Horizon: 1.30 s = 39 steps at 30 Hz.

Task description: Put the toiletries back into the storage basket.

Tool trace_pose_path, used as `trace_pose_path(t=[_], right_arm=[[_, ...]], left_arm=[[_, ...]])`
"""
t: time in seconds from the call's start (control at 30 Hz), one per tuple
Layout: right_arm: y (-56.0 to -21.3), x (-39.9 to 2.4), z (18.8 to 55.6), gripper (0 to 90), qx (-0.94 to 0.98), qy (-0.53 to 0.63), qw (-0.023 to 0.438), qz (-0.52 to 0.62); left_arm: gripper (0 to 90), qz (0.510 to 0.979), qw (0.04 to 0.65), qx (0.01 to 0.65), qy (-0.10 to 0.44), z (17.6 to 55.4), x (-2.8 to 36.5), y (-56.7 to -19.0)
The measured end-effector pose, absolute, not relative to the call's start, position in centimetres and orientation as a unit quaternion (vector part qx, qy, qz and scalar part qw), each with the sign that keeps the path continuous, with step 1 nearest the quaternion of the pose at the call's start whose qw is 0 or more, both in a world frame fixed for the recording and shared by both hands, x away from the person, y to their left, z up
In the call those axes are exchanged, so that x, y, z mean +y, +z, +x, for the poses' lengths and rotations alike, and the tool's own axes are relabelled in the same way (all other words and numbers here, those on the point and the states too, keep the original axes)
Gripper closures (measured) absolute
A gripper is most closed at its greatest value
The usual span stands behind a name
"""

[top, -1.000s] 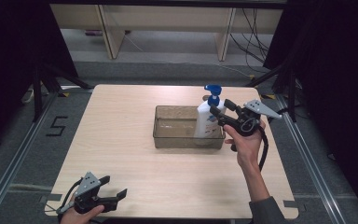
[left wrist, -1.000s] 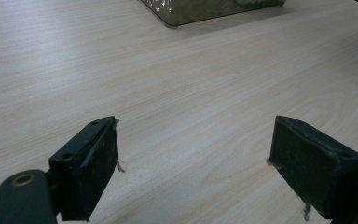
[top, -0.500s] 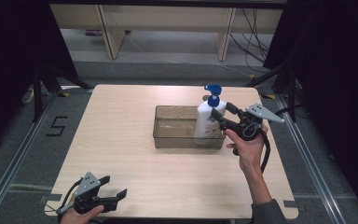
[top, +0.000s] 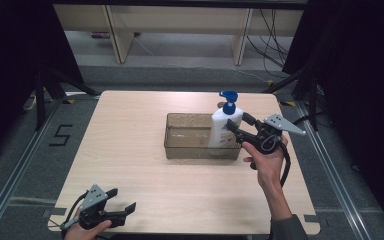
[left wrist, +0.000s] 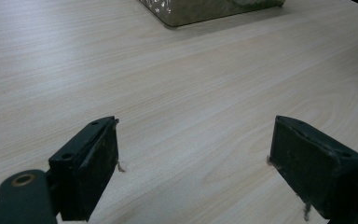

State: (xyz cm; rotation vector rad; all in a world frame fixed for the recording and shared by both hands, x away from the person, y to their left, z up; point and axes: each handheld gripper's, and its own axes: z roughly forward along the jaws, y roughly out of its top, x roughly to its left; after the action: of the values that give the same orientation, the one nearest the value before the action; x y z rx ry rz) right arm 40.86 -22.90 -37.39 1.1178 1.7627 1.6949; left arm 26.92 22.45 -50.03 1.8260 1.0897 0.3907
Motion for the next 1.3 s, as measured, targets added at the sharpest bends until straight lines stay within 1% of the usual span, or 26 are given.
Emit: trace_pose_path(t=[0.27,0.37,0.6,0.73,0.83,0.9,1.03,1.07,1.13,1.17,1.2,1.3], right_arm=[[-37.5,-22.7,40.2,29.7,0.642,0.614,0.218,0.404],[-37.6,-22.9,40.2,26.9,0.647,0.609,0.222,0.401],[-37.9,-23.1,39.8,22.7,0.644,0.611,0.213,0.409],[-38.1,-23.3,39.6,20.3,0.644,0.606,0.221,0.412],[-38.2,-23.3,39.4,20.0,0.645,0.605,0.216,0.414],[-38.3,-23.3,39.3,19.5,0.647,0.601,0.223,0.412],[-38.6,-23.2,39.1,18.7,0.652,0.602,0.211,0.41],[-38.7,-23.2,39.1,18.6,0.654,0.599,0.221,0.405],[-38.7,-23.0,38.9,18.2,0.649,0.603,0.204,0.417],[-38.9,-23.1,39.0,18.1,0.654,0.599,0.214,0.409],[-39.0,-23.0,39.0,18.1,0.653,0.602,0.207,0.411],[-39.3,-23.0,38.9,17.8,0.658,0.597,0.207,0.409]], left_arm=[[14.8,0.744,0.471,0.446,0.16,26.9,22.5,-50.0],[14.8,0.744,0.471,0.446,0.16,26.9,22.5,-50.0],[14.8,0.744,0.471,0.446,0.16,26.9,22.5,-50.1],[14.8,0.744,0.471,0.445,0.161,26.9,22.5,-50.1],[14.8,0.744,0.471,0.446,0.16,26.9,22.5,-50.0],[14.8,0.744,0.471,0.445,0.16,26.9,22.5,-50.0],[14.8,0.743,0.475,0.445,0.157,27.0,22.5,-50.1],[14.8,0.743,0.474,0.445,0.158,27.0,22.5,-50.1],[14.8,0.743,0.472,0.447,0.16,27.0,22.4,-50.0],[14.8,0.743,0.473,0.447,0.16,27.0,22.4,-50.0],[14.8,0.744,0.471,0.446,0.16,27.0,22.4,-50.0],[14.8,0.74,0.476,0.448,0.159,27.1,22.4,-50.1]])
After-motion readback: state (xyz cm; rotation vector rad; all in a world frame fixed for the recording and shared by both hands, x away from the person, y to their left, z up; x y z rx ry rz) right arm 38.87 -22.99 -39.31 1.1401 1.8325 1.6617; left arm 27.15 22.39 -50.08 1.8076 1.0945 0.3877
